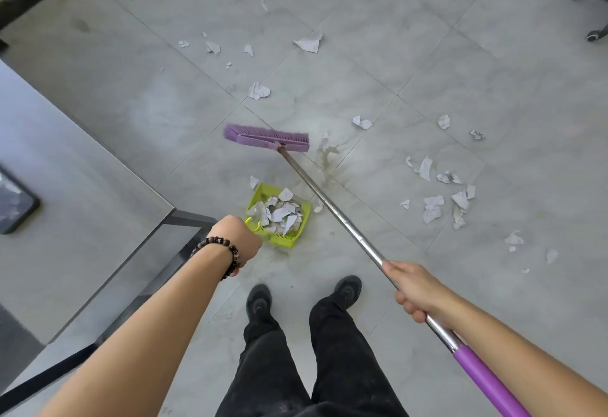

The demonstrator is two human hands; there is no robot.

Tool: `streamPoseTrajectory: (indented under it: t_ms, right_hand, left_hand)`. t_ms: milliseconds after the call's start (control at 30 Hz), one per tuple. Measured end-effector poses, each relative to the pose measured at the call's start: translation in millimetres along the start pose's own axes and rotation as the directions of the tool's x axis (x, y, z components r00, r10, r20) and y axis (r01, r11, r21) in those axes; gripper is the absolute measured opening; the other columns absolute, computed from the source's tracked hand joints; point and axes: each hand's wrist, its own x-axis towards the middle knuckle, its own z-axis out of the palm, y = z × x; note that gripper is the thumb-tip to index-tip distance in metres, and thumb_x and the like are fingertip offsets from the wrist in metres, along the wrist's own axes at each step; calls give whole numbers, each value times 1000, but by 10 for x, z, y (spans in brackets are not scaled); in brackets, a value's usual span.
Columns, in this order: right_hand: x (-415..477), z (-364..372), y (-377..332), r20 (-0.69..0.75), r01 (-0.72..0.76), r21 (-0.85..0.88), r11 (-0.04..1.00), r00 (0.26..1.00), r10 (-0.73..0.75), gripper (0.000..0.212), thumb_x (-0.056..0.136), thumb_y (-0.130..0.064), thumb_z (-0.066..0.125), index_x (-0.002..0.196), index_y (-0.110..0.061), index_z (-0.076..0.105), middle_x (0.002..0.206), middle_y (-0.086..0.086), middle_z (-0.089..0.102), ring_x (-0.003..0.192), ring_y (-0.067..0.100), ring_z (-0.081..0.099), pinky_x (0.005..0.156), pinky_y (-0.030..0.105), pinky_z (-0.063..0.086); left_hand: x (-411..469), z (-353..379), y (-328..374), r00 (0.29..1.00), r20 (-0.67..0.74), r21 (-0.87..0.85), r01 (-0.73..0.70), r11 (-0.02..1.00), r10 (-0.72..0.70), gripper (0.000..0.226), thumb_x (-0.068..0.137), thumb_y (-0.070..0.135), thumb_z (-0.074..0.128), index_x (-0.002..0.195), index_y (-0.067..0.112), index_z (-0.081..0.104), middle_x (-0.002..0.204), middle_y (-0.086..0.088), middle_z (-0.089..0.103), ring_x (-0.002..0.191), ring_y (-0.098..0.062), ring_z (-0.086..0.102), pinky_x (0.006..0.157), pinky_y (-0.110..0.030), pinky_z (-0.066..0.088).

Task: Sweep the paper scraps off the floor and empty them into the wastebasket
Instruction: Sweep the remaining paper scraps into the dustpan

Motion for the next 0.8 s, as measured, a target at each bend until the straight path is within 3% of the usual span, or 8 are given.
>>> streamPoseTrajectory:
  t_ms: [133, 233, 367, 533, 600, 667, 733, 800]
  right_hand:
    - [490, 253, -394, -79, 137, -218, 966, 984, -157, 40, 98, -41, 37, 104, -6, 58, 56, 6, 44, 40, 21, 40, 38, 21, 31]
    - [824, 520, -658, -80, 157, -315, 936, 978, -191, 39, 97, -40, 35, 101, -10, 60, 60, 8, 52, 46, 25, 50, 41, 25, 41]
    - [1016, 662, -607, -72, 98, -450, 888, 987, -146, 35, 97, -41, 34, 108, -20, 60, 76, 11, 61, 51, 25, 53, 44, 25, 44]
    - [798, 251, 192, -142, -13, -610, 792, 986, -93, 41, 101, -41, 32, 122, -18, 59, 110, 12, 63, 89, 28, 55, 73, 30, 45]
    - [581, 83, 554, -168, -40, -621, 783, 982, -83, 38, 100, -43, 32, 115, -21, 60, 103, 8, 65, 88, 26, 59, 69, 30, 46]
    - [364, 4, 813, -184, -59, -587, 807, 981, -62, 36, 99, -43, 34, 107, -22, 62, 84, 4, 63, 71, 24, 59, 54, 26, 44]
    - [129, 36, 991, -170, -55, -502, 863, 985, -36, 32, 98, -39, 36, 104, -20, 62, 67, 4, 54, 51, 25, 51, 41, 24, 38]
    - [-73, 129, 1116, -175, -66, -402, 913, 985, -6, 32, 99, -34, 38, 110, -17, 62, 61, 5, 47, 45, 24, 43, 36, 22, 33]
  left_hand:
    - [-151, 60, -254, 999, 34, -1, 1, 1000, -1, 8, 83, 3, 47, 78, 5, 53, 59, -11, 48, 48, -27, 47, 44, -24, 40]
    - [-296, 120, -601, 999, 41, -3, -3, 1000, 3, 14, 81, 3, 44, 86, 7, 56, 61, -8, 43, 45, -24, 39, 36, -19, 34]
    - [-418, 137, -1018, 1000, -12, -22, 1, 1000, -1, 11, 83, 8, 51, 85, 14, 60, 62, -8, 45, 47, -25, 40, 38, -20, 36]
    - [-465, 299, -1199, 1000, -8, 9, 8, 1000, -8, 11, 82, 7, 50, 83, 13, 60, 58, -6, 44, 44, -24, 39, 39, -20, 36]
    - [-478, 370, -1179, 1000, 14, -7, 10, 1000, -10, 10, 82, 6, 50, 81, 12, 58, 57, -6, 43, 43, -24, 38, 39, -21, 36]
    - [-485, 382, -1125, 998, 54, -62, 32, 998, -28, 7, 83, 6, 53, 86, 8, 60, 58, -8, 43, 42, -23, 38, 39, -21, 36]
    - [-480, 367, -1071, 996, 86, -109, 42, 993, -33, 10, 85, 6, 55, 93, 2, 59, 60, -9, 44, 42, -22, 39, 39, -21, 34]
    - [-502, 356, -1007, 991, 132, -128, 49, 991, -32, 8, 88, 4, 52, 94, 1, 56, 63, -10, 47, 42, -21, 38, 40, -20, 32]
